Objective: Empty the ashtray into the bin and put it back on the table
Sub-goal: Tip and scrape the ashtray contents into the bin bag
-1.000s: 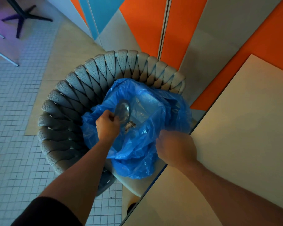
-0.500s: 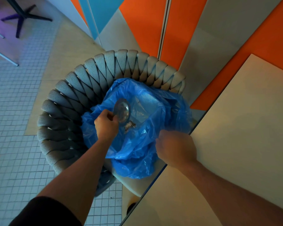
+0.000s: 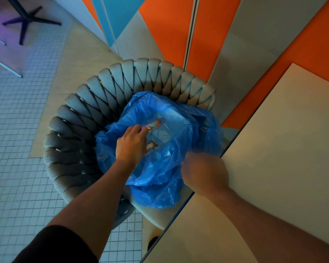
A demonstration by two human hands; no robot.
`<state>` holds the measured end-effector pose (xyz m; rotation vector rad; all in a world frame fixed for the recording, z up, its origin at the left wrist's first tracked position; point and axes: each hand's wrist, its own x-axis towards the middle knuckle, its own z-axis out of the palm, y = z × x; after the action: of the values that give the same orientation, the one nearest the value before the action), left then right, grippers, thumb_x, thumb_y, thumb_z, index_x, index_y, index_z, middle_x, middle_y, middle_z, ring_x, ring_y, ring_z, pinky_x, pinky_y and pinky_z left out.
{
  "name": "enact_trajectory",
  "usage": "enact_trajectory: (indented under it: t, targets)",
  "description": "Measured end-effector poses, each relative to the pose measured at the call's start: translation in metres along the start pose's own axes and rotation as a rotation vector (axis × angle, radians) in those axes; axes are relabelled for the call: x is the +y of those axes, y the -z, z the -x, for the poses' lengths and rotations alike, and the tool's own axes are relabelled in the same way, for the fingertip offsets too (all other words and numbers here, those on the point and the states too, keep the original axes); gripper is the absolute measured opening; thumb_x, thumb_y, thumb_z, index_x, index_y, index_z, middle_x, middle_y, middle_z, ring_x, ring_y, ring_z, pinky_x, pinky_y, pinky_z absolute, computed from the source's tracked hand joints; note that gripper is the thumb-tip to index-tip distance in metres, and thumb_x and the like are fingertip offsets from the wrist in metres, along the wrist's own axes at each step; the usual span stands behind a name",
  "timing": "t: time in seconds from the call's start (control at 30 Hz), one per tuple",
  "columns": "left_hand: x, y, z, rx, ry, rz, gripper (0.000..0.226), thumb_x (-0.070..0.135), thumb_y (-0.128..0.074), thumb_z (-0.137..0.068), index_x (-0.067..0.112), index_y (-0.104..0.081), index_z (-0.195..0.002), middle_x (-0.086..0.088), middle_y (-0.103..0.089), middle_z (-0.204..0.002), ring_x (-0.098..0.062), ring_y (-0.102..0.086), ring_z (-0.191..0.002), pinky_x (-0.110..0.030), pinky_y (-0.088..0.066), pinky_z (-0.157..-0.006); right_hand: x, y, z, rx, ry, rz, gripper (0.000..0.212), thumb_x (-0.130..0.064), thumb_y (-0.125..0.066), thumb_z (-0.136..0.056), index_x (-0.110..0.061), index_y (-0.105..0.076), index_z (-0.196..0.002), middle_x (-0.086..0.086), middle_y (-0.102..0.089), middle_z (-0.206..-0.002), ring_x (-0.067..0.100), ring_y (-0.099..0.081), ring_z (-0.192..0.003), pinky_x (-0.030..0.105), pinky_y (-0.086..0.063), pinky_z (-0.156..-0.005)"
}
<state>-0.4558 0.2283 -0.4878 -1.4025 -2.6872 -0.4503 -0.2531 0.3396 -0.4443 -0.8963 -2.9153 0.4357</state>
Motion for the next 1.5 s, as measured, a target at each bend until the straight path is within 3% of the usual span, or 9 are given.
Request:
enact_trajectory:
  t: [0.07, 0.27, 0.57, 0.7, 0.8, 0.9, 0.97, 1.27, 1.5]
  targets:
    - [0.0, 0.0, -0.001, 0.011, -0.001, -0.01, 0.011, 0.003, -0.065, -0.086, 0.004, -0.063, -0.096, -0.012, -0.059, -0.085, -0.032, -0.057, -0.075, -0.033, -0.038, -0.043, 0.0, 0.0, 0.0, 0.0, 0.002, -0.009, 0.023, -0.042, -0.055, -0.087, -0.023, -0.061, -0.076, -0.007, -0.058, -0.059, 0.01, -0.051, -0.051, 0.022, -0.038, -0.049]
    - [-0.007, -0.006, -0.001, -0.206, -0.04, -0.109, 0.023, 0.006, -0.057, -0.09, 0.011, -0.064, -0.111, -0.006, -0.059, -0.094, -0.028, -0.055, -0.086, -0.038, -0.043, -0.051, -0.001, 0.001, 0.0, 0.019, 0.006, -0.002, 0.023, -0.04, -0.058, -0.087, -0.022, -0.058, -0.072, -0.007, -0.055, -0.056, 0.011, -0.046, -0.049, 0.022, -0.032, -0.049]
    - [-0.006, -0.003, -0.001, -0.176, 0.004, -0.049, 0.02, 0.008, -0.057, -0.09, 0.009, -0.066, -0.108, -0.007, -0.06, -0.089, -0.03, -0.056, -0.084, -0.036, -0.037, -0.052, -0.001, 0.001, -0.001, 0.01, 0.003, -0.015, 0.023, -0.04, -0.056, -0.086, -0.023, -0.057, -0.072, -0.006, -0.055, -0.056, 0.012, -0.049, -0.05, 0.025, -0.04, -0.048]
    - [-0.002, 0.003, -0.004, -0.068, 0.0, -0.008, 0.008, 0.002, -0.062, -0.086, 0.003, -0.065, -0.094, -0.011, -0.06, -0.084, -0.034, -0.058, -0.078, -0.037, -0.042, -0.045, -0.001, 0.002, 0.0, -0.008, 0.005, -0.015, 0.023, -0.041, -0.055, -0.087, -0.023, -0.058, -0.074, -0.006, -0.057, -0.058, 0.012, -0.052, -0.051, 0.026, -0.045, -0.049]
    - [-0.001, 0.002, -0.003, 0.013, 0.014, 0.016, 0.011, 0.001, -0.065, -0.085, 0.005, -0.064, -0.095, -0.01, -0.06, -0.085, -0.032, -0.058, -0.076, -0.034, -0.041, -0.042, -0.001, 0.002, -0.001, -0.009, 0.006, -0.021, 0.023, -0.041, -0.055, -0.087, -0.023, -0.059, -0.075, -0.006, -0.059, -0.059, 0.012, -0.051, -0.051, 0.025, -0.042, -0.049]
    - [-0.001, -0.006, 0.0, -0.191, 0.001, -0.02, 0.02, 0.007, -0.061, -0.088, 0.014, -0.066, -0.105, -0.006, -0.062, -0.092, -0.033, -0.061, -0.086, -0.039, -0.043, -0.051, -0.001, 0.003, -0.001, -0.007, 0.0, -0.026, 0.024, -0.041, -0.055, -0.088, -0.022, -0.06, -0.075, -0.006, -0.058, -0.059, 0.012, -0.051, -0.052, 0.026, -0.045, -0.049]
    - [-0.004, -0.012, 0.003, -0.309, 0.01, -0.031, 0.014, 0.009, -0.058, -0.088, 0.014, -0.066, -0.099, -0.005, -0.062, -0.09, -0.034, -0.062, -0.088, -0.039, -0.039, -0.056, -0.002, 0.004, 0.0, -0.014, -0.005, -0.027, 0.024, -0.042, -0.054, -0.088, -0.022, -0.06, -0.075, -0.005, -0.059, -0.06, 0.012, -0.052, -0.053, 0.026, -0.048, -0.051]
    - [-0.006, -0.014, -0.001, -0.266, 0.068, -0.028, 0.011, 0.004, -0.055, -0.086, 0.009, -0.066, -0.087, -0.005, -0.06, -0.083, -0.033, -0.059, -0.079, -0.038, -0.036, -0.056, -0.002, 0.003, 0.0, -0.007, -0.005, -0.03, 0.023, -0.042, -0.055, -0.088, -0.022, -0.061, -0.076, -0.005, -0.061, -0.061, 0.013, -0.054, -0.053, 0.027, -0.05, -0.051]
    - [-0.007, -0.018, -0.001, -0.142, 0.372, 0.185, 0.013, 0.009, -0.055, -0.088, 0.005, -0.062, -0.078, -0.008, -0.061, -0.081, -0.031, -0.055, -0.071, -0.039, -0.04, -0.06, -0.001, 0.002, 0.0, -0.006, -0.008, -0.036, 0.023, -0.042, -0.054, -0.088, -0.022, -0.062, -0.078, -0.006, -0.061, -0.062, 0.012, -0.055, -0.054, 0.029, -0.051, -0.052]
